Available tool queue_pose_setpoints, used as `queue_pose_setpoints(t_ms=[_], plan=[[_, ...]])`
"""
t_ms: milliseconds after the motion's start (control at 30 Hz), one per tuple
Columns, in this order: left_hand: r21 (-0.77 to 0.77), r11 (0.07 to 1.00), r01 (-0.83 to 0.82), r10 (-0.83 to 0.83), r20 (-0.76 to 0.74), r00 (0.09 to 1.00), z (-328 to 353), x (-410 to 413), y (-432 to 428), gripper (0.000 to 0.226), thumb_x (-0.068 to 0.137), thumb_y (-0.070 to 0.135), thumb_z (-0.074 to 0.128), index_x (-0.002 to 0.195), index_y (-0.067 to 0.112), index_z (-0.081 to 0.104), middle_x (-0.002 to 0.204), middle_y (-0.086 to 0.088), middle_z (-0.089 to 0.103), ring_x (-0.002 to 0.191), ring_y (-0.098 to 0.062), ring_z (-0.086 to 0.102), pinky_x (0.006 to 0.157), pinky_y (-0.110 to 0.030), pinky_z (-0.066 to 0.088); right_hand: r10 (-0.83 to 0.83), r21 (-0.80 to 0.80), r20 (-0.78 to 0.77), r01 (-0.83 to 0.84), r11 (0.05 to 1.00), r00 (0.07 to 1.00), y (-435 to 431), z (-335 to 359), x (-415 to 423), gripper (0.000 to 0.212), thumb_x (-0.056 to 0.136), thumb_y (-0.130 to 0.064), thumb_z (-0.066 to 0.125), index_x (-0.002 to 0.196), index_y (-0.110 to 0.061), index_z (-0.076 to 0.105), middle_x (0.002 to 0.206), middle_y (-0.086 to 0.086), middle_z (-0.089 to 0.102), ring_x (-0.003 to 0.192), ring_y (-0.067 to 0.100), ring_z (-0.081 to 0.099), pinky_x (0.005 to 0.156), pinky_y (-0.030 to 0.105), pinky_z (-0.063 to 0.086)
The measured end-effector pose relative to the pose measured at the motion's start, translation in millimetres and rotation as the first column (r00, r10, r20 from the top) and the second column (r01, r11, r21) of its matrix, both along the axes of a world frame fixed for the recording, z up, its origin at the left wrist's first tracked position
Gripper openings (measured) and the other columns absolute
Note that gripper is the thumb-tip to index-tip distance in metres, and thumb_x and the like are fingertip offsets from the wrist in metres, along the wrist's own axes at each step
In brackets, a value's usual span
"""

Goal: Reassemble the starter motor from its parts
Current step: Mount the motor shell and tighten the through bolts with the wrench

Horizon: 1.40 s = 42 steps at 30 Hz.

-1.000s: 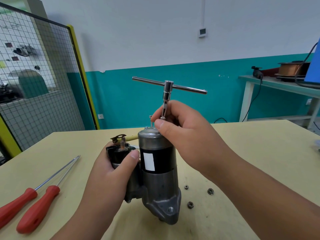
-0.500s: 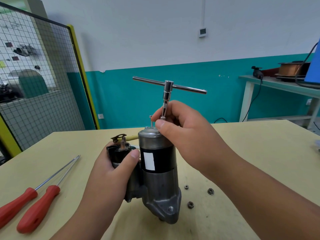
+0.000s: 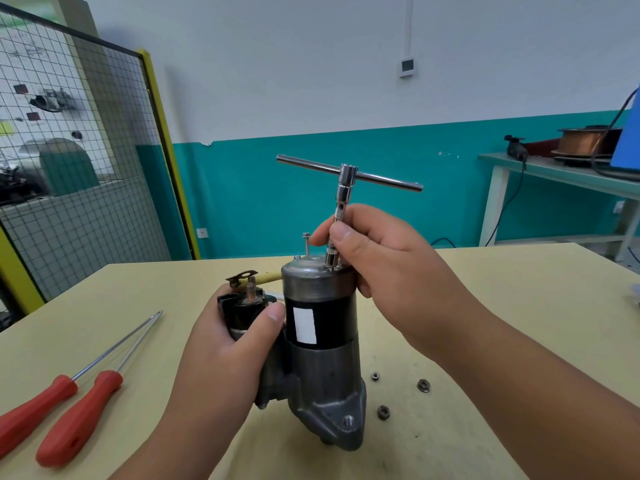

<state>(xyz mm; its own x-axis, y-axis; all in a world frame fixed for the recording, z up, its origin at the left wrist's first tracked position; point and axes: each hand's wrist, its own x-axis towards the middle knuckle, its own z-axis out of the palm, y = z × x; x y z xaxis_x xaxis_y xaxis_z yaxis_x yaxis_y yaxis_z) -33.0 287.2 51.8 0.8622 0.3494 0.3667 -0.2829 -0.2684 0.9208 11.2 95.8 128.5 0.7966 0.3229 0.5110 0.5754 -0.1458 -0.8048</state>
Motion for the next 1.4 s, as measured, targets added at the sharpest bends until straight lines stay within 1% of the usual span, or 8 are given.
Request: queue_pose_setpoints(t_ms=[133,367,567,767,1000,1100,1233,1400], plan=[[0.004,1.000,0.010,-0.010,0.006,1.000,0.5,-1.9,-0.2,0.037,0.067,0.069,0.065,0.097,0.046,0.070,0.082,0.012,0.074,0.071,-0.027,0.076,0.041,-0.037,0.048,0.005,0.005,-0.017,-0.005,1.000,1.000,-2.0,2.0,-0.5,0.026,0.101,-0.042,0.046,0.096,-0.035,0.070,0.071,-0.029,0.062,0.067,-0.010,0.056,0.067,0.020,0.037],[0.010,0.999,0.053,-0.053,0.032,0.998,-0.2,-2.9,0.6,0.042,0.069,0.067,0.067,0.105,0.044,0.070,0.086,0.012,0.075,0.077,-0.026,0.074,0.054,-0.039,0.048,0.058,-0.003,-0.011,-0.058,0.998,0.998,-6.1,9.0,-1.1,0.026,0.094,-0.043,0.047,0.092,-0.030,0.069,0.063,-0.015,0.055,0.058,-0.002,0.050,0.057,0.018,0.039],[0.016,0.997,0.075,-0.076,0.041,0.996,0.7,-5.9,-0.1,0.042,0.068,0.067,0.066,0.104,0.046,0.070,0.090,0.014,0.076,0.077,-0.013,0.073,0.054,-0.038,0.049,0.065,0.042,0.032,-0.066,0.997,0.997,-8.3,11.1,-2.4,0.025,0.096,-0.045,0.046,0.093,-0.031,0.067,0.065,-0.015,0.054,0.064,-0.001,0.052,0.059,0.017,0.044],[0.016,0.994,0.107,-0.107,0.037,0.994,3.0,-9.8,-2.4,0.045,0.067,0.068,0.065,0.106,0.046,0.070,0.092,0.012,0.077,0.082,-0.017,0.075,0.054,-0.037,0.049,0.135,0.029,0.116,-0.139,0.990,0.984,-12.1,15.9,-4.7,0.022,0.097,-0.034,0.053,0.086,-0.024,0.068,0.061,-0.018,0.053,0.058,-0.001,0.049,0.056,0.012,0.039],[0.043,0.993,0.112,-0.114,0.036,0.993,5.6,-11.9,-4.5,0.040,0.067,0.068,0.063,0.102,0.051,0.069,0.096,0.016,0.078,0.090,-0.006,0.073,0.075,-0.037,0.054,0.211,0.074,0.073,-0.216,0.974,0.975,-17.0,16.7,-3.5,0.027,0.092,-0.032,0.063,0.088,-0.006,0.057,0.069,-0.007,0.048,0.060,0.002,0.044,0.056,0.015,0.039],[0.049,0.992,0.116,-0.118,0.048,0.992,4.1,-11.1,-3.8,0.039,0.068,0.067,0.064,0.102,0.049,0.069,0.094,0.014,0.078,0.087,-0.006,0.073,0.071,-0.035,0.053,0.219,0.078,0.051,-0.222,0.972,0.974,-16.7,17.4,-4.4,0.016,0.094,-0.032,0.059,0.089,-0.018,0.063,0.068,-0.016,0.054,0.059,-0.002,0.049,0.058,0.010,0.042],[0.040,0.992,0.119,-0.121,0.061,0.991,3.5,-11.4,-2.7,0.039,0.069,0.066,0.064,0.102,0.047,0.070,0.094,0.014,0.078,0.087,-0.005,0.074,0.073,-0.034,0.053,0.228,0.071,0.006,-0.228,0.971,0.974,-19.8,17.1,-4.6,0.026,0.097,-0.038,0.049,0.086,-0.029,0.071,0.070,-0.013,0.054,0.065,0.000,0.051,0.062,0.014,0.045],[0.053,0.991,0.123,-0.127,0.068,0.990,2.6,-11.5,-3.0,0.036,0.069,0.064,0.064,0.100,0.046,0.070,0.090,0.013,0.077,0.081,-0.005,0.073,0.056,-0.022,0.055,0.230,0.018,0.014,-0.230,0.973,0.973,-21.5,18.6,-5.2,0.027,0.099,-0.036,0.048,0.090,-0.024,0.070,0.068,-0.016,0.057,0.065,-0.002,0.052,0.062,0.012,0.044]])
